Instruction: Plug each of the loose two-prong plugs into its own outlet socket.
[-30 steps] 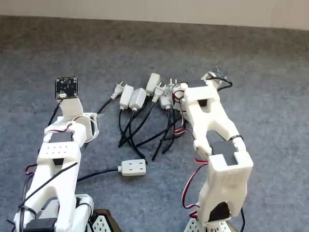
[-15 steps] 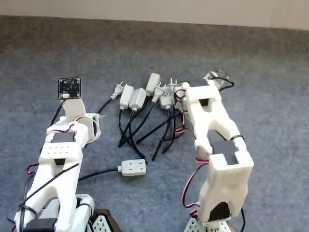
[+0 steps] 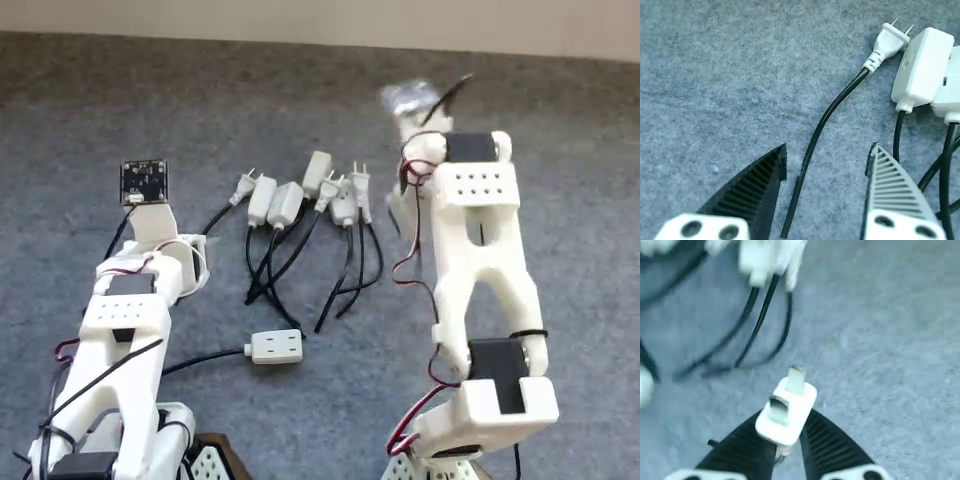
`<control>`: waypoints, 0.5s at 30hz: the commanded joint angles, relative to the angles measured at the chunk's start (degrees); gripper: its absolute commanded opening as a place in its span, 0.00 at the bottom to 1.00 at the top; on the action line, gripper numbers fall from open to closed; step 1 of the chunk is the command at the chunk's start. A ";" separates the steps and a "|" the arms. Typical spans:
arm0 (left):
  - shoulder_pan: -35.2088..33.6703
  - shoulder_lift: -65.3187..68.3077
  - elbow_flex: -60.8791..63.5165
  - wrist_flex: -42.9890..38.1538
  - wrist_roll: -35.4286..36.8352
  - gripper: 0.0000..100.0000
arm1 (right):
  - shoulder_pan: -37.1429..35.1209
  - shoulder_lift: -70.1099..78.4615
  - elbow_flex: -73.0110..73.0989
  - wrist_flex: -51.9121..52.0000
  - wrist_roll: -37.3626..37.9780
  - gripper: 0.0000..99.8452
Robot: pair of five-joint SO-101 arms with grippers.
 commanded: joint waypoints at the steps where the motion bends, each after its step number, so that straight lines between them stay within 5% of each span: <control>1: 0.92 -1.01 -0.31 -0.88 -0.44 0.27 | 2.07 1.36 7.34 -4.44 8.44 0.01; 7: 1.27 -1.01 1.01 -2.99 -0.44 0.27 | 2.42 1.98 24.22 -20.35 12.22 0.01; 15: 3.82 -1.01 3.38 -6.86 -7.82 0.27 | 2.42 2.07 33.45 -23.69 22.24 0.01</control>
